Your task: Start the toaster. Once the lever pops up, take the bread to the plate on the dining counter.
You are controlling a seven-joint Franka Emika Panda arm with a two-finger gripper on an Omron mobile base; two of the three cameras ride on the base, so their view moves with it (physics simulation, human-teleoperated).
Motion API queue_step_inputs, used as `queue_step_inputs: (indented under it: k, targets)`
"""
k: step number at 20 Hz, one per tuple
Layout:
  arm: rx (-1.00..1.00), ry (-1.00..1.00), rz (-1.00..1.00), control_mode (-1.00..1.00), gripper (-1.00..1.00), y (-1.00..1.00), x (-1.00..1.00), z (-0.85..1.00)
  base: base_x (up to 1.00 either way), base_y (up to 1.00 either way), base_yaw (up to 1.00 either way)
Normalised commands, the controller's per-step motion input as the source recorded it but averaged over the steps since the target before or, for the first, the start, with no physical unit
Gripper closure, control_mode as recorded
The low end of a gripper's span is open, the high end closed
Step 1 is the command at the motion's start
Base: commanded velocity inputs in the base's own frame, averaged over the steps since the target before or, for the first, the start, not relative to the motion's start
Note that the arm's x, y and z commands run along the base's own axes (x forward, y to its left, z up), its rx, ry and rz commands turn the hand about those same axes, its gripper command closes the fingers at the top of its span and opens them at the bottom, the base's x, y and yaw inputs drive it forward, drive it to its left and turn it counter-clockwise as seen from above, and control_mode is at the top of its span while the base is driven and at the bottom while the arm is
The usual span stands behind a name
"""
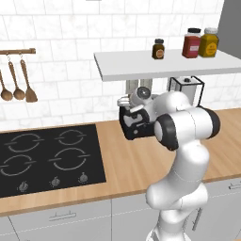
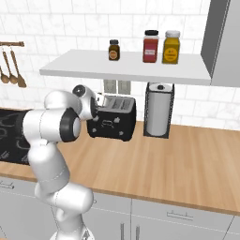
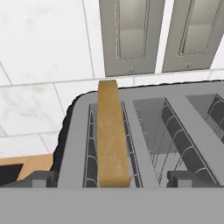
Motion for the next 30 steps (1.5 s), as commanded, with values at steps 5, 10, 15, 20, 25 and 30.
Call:
queue_step_inputs:
  k: [5,10,15,20,25,30]
  targets:
    - [0.01,0.0,0.02,-1.0,-1.0,0.02,0.21,-0.06,0.0,0.0,0.0]
    - [0.0,0.0,0.04,-1.0,-1.0,0.0,0.25,0.0,0.0,0.0,0.0]
    - [0.0,0.0,0.03,-1.0,-1.0,0.0,0.04,0.0,0.0,0.0,0.0]
    - [0.0,0.0,0.01,-1.0,1.0,0.0,0.0,0.0,0.0,0.0,0.0]
    - [0.0,0.0,0.0,-1.0,1.0,-0.11,0.0,0.0,0.0,0.0,0.0]
    - [-0.01,0.0,0.0,-1.0,1.0,-0.11,0.0,0.0,0.0,0.0,0.0]
